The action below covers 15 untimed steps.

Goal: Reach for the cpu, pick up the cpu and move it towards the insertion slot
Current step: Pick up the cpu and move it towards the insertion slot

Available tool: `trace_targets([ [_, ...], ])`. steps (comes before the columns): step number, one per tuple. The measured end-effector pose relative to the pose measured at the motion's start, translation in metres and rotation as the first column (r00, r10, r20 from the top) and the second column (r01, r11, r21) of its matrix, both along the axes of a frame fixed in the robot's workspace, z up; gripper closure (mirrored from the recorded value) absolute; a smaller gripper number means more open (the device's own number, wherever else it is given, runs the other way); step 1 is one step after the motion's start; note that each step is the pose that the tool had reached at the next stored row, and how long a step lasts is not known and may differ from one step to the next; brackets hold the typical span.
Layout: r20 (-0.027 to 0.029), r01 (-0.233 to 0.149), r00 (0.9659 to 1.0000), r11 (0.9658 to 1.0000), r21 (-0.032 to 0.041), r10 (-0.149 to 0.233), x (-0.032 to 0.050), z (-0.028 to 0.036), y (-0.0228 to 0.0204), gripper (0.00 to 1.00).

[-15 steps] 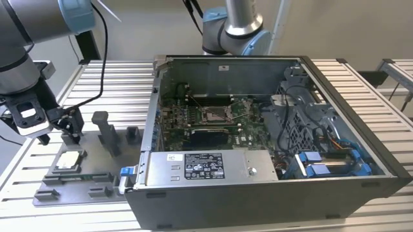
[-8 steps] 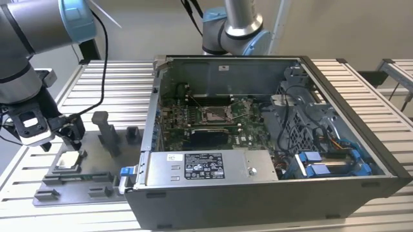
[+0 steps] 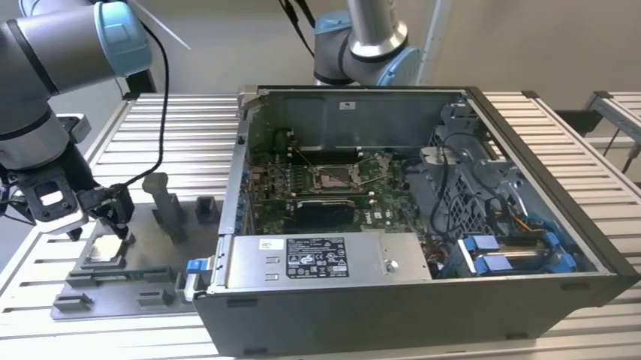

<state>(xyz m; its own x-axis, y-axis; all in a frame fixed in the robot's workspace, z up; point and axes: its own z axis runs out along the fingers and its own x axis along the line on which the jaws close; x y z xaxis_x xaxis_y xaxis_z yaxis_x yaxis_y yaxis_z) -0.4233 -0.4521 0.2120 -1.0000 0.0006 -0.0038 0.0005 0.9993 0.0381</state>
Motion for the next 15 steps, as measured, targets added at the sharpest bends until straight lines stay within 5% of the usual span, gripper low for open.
trace_targets([
  [15, 0.0001, 0.000, 1.0000, 1.0000, 0.0000, 0.000, -0.0009, -0.0208, -0.0031, 0.00],
])
